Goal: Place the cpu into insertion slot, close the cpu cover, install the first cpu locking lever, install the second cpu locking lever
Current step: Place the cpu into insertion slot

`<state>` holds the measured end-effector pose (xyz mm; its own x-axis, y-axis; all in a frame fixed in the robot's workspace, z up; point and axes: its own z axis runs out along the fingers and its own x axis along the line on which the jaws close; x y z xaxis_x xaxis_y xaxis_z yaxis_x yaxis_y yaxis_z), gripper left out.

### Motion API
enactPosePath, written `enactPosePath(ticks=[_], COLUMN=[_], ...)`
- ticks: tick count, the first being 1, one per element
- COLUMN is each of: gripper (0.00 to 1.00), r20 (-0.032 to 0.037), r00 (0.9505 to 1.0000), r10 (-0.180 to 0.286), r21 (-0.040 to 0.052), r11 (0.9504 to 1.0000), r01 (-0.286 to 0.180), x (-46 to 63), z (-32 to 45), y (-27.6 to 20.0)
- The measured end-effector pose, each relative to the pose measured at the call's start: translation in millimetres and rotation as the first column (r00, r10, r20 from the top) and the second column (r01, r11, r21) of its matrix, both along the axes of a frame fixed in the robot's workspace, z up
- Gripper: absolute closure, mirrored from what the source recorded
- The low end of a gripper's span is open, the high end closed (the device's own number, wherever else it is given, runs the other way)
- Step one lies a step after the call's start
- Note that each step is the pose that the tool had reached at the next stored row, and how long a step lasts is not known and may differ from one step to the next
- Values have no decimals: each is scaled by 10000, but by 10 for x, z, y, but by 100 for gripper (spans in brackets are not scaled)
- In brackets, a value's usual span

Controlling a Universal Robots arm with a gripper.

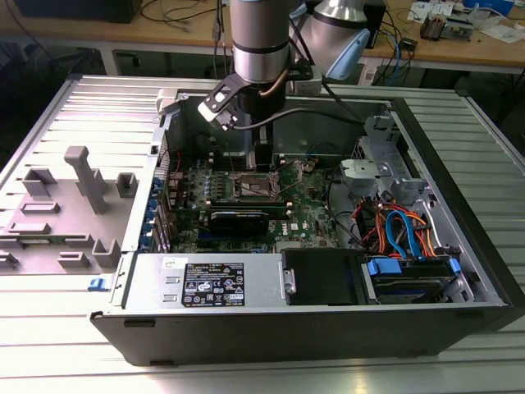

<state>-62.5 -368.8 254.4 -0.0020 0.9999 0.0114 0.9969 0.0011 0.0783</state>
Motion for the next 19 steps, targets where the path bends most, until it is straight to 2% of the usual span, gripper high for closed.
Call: enactPosePath(ticks=[5,8,9,14,19], gripper=[46,46,46,46,46], r20=[0,-23,-27,-27,-42], r00=[10000,10000,10000,10000,10000], r10=[-1,3,18,18,20], r21=[0,0,0,0,0], r11=[10000,10000,10000,10000,10000], r01=[1,-3,-18,-18,-20], x=[-3,-78,-80,-81,-84], z=[-127,-166,-201,-246,-343], y=[9,9,9,-54,-57])
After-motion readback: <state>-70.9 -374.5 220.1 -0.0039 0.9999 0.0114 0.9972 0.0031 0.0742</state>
